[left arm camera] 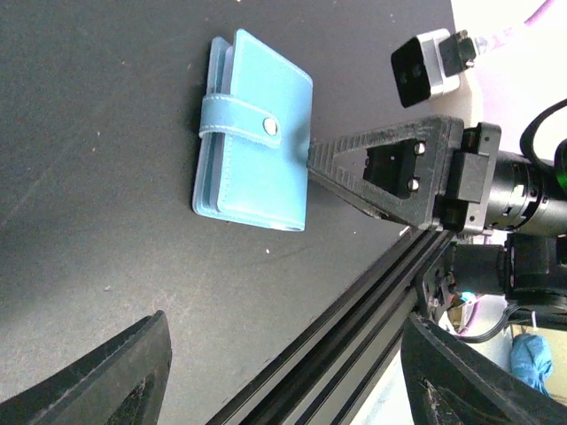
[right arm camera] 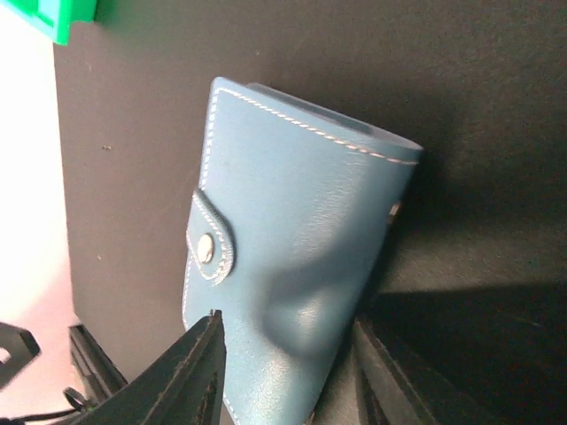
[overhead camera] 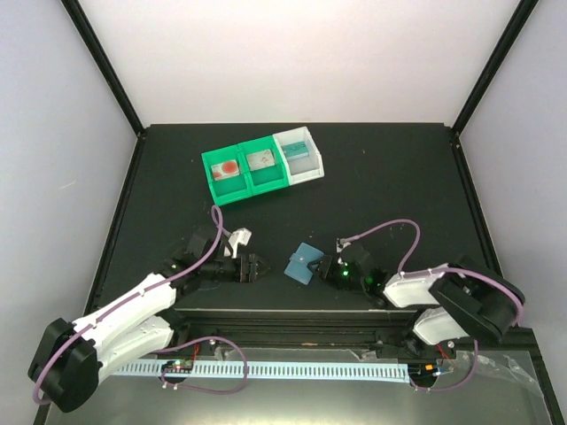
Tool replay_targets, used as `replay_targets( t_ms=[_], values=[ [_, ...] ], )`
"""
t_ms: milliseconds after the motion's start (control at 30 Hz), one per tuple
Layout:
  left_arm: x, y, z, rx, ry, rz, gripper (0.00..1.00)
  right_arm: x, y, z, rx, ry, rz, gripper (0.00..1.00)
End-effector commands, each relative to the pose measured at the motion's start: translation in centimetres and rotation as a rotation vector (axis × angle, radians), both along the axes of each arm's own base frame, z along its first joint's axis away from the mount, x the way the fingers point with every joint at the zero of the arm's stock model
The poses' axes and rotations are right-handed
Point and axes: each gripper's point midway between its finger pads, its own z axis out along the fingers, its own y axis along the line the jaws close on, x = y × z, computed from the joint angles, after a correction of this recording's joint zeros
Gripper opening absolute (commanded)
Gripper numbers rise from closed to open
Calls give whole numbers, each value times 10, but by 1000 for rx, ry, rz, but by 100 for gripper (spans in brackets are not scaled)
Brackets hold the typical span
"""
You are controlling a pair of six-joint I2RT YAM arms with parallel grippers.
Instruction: Take the credit cards out of the card holder
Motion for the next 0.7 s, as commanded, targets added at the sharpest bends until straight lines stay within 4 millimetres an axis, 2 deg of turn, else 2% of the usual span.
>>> replay_targets(
  t_ms=[0, 167, 333, 533, 667],
  values=[
    [-3, -3, 2, -23, -11, -15, 73, 4, 10, -6, 59, 34, -15, 38],
    [-4, 3, -1, 20, -14, 4, 70, 5, 14, -12, 81, 35, -10, 19],
    [-4, 6, 9, 20, -27, 24, 69, 6, 19, -3, 99, -1, 15, 1],
    [-4, 10, 31, -7, -65, 51, 68, 7, 19, 23, 82, -62, 46, 1],
    [4, 25, 35, 112, -111, 111, 65, 3, 15, 41, 48, -84, 51, 1]
  ],
)
